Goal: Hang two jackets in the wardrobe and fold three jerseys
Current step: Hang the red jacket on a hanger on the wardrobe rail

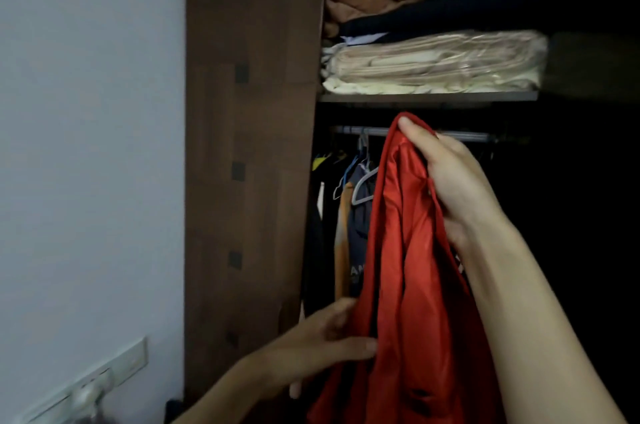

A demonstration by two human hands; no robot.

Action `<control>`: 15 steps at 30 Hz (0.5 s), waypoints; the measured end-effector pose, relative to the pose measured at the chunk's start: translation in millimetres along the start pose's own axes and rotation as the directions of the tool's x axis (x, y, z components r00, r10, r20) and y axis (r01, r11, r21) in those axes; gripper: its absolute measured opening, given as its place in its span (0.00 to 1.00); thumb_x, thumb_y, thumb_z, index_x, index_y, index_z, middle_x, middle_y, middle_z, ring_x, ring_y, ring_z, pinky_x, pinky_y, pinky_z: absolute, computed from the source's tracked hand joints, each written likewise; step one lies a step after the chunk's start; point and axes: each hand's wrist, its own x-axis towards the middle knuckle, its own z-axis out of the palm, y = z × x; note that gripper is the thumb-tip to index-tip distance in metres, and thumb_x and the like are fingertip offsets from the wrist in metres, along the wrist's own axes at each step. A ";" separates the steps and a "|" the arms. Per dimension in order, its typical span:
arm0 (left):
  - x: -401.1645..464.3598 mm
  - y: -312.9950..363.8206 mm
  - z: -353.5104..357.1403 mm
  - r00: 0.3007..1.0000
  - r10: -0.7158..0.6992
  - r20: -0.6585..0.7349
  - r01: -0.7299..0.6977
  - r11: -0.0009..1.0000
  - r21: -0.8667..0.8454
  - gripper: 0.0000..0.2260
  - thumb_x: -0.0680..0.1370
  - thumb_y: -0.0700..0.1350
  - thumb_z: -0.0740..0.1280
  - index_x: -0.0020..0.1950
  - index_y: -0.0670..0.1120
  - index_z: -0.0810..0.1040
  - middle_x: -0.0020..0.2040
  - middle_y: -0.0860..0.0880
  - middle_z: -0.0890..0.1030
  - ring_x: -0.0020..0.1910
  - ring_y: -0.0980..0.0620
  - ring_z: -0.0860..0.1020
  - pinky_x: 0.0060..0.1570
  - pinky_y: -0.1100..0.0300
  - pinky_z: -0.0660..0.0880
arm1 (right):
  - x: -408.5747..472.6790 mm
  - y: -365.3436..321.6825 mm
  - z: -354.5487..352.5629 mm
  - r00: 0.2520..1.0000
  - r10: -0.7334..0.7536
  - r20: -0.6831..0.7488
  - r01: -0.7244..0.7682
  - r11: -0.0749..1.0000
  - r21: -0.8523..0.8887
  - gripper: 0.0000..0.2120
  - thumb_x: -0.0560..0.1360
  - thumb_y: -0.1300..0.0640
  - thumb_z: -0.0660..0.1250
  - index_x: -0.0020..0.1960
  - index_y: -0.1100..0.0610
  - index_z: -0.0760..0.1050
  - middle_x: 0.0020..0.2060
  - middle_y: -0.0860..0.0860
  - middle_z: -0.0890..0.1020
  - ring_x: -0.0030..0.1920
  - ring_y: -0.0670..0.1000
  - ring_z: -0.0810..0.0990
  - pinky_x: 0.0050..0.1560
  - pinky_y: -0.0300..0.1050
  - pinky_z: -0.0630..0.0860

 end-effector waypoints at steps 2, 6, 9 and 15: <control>24.2 -6.6 2.0 1.000 0.020 0.018 -0.020 1.000 -0.002 0.24 0.76 0.46 0.73 0.71 0.48 0.74 0.66 0.50 0.81 0.67 0.52 0.78 0.68 0.55 0.72 | 13.7 8.0 -23.1 0.998 -0.035 -0.055 0.034 0.999 -0.007 0.19 0.82 0.56 0.66 0.33 0.57 0.73 0.20 0.49 0.75 0.18 0.46 0.74 0.22 0.35 0.73; 73.4 -35.5 -7.4 0.975 0.142 -0.173 -0.110 0.976 0.186 0.11 0.76 0.41 0.64 0.54 0.46 0.84 0.48 0.50 0.86 0.45 0.56 0.81 0.50 0.58 0.77 | 40.1 25.9 -61.1 0.992 -0.058 -0.109 0.056 0.998 -0.019 0.19 0.81 0.55 0.67 0.32 0.55 0.76 0.22 0.49 0.76 0.21 0.46 0.75 0.26 0.37 0.77; 98.3 -52.6 -18.6 0.946 0.156 -0.285 -0.101 0.975 0.198 0.12 0.79 0.43 0.61 0.54 0.51 0.84 0.48 0.44 0.87 0.44 0.55 0.80 0.48 0.54 0.78 | 57.5 38.8 -79.7 0.988 -0.074 -0.137 0.066 0.996 -0.068 0.19 0.81 0.54 0.68 0.31 0.54 0.78 0.24 0.48 0.77 0.23 0.46 0.76 0.29 0.38 0.78; 134.2 -52.8 -55.5 0.913 0.089 -0.398 -0.078 0.996 0.043 0.10 0.83 0.34 0.60 0.54 0.41 0.81 0.41 0.51 0.86 0.39 0.60 0.81 0.42 0.67 0.76 | 86.3 61.8 -105.6 0.953 -0.173 -0.250 0.118 0.968 -0.222 0.13 0.80 0.52 0.69 0.45 0.62 0.83 0.35 0.57 0.81 0.33 0.53 0.79 0.40 0.43 0.77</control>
